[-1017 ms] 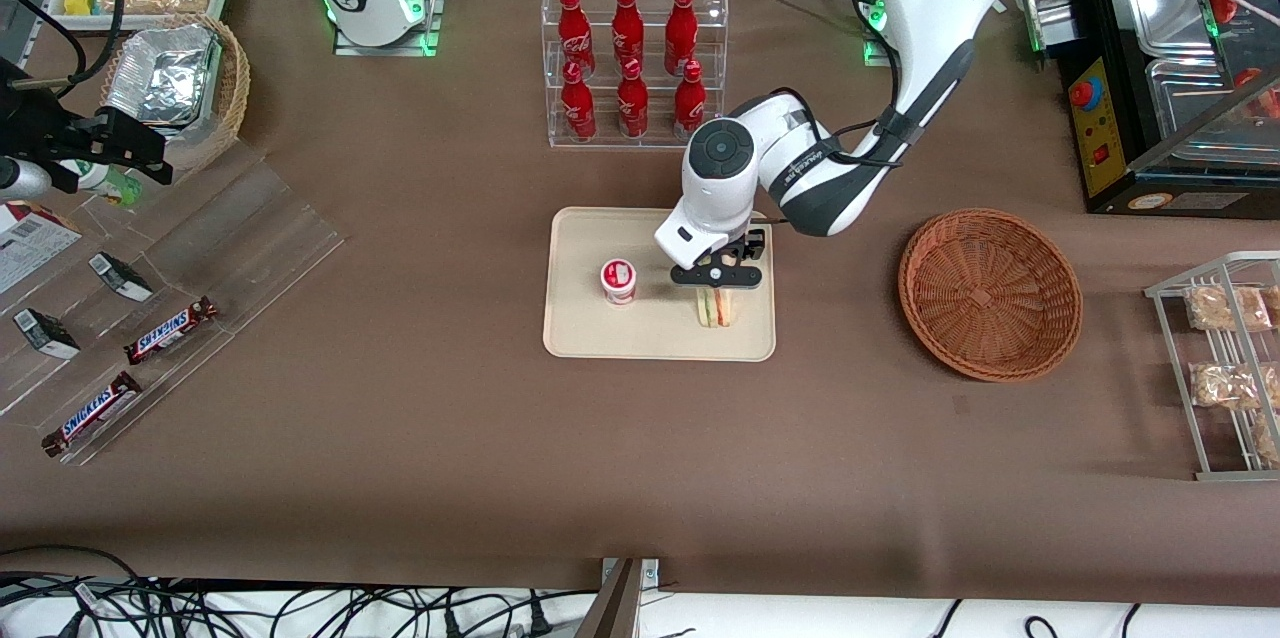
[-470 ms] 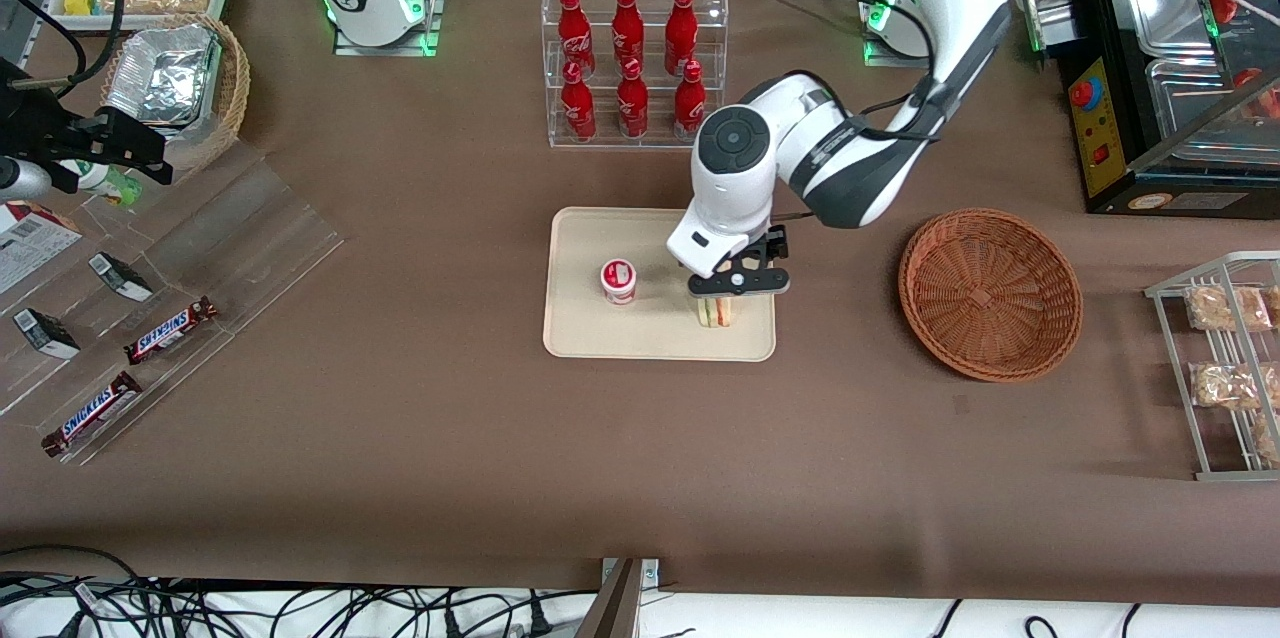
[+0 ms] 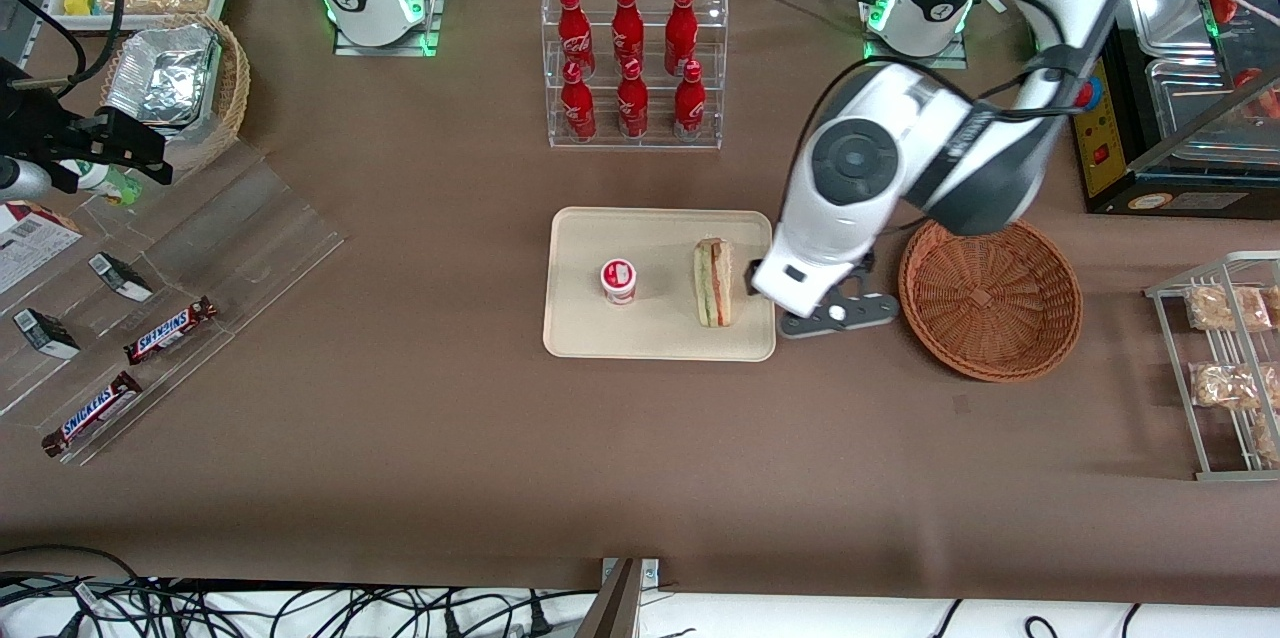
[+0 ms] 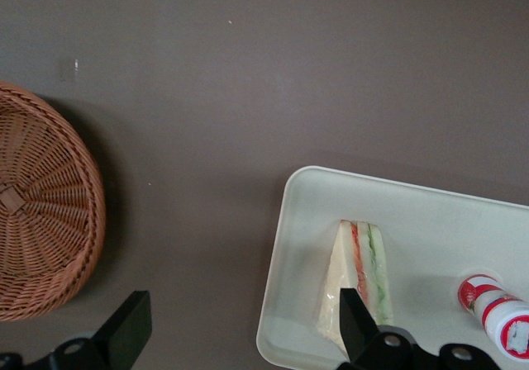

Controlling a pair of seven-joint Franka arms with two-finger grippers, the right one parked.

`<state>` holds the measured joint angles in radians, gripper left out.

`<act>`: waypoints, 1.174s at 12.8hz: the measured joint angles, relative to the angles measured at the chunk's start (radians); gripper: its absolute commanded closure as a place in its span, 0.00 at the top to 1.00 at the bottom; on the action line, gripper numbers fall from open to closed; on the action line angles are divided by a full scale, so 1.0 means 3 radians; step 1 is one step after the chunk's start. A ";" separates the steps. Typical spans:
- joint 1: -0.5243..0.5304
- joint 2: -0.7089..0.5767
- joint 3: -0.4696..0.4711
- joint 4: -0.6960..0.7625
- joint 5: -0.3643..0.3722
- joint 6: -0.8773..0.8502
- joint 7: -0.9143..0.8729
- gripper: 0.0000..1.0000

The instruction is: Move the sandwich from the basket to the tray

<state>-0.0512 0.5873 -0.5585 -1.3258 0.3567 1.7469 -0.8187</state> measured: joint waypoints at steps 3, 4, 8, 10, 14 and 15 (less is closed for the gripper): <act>0.0182 -0.0004 0.0000 0.0207 -0.0016 -0.0188 0.0187 1.00; 0.0232 -0.0004 -0.0001 0.0244 -0.0023 -0.0204 0.0266 1.00; 0.0384 -0.0004 0.0001 0.0297 -0.0028 -0.0271 0.0534 1.00; 0.0538 -0.0004 0.0002 0.0299 -0.0029 -0.0278 0.0774 1.00; 0.0757 -0.0005 0.0319 0.0426 -0.0516 -0.0289 0.1563 1.00; 0.0743 -0.0006 0.0486 0.0475 -0.0617 -0.0330 0.1777 1.00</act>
<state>0.1718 0.5856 -0.4127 -1.1834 0.1716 1.6478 -0.2855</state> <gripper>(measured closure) 0.000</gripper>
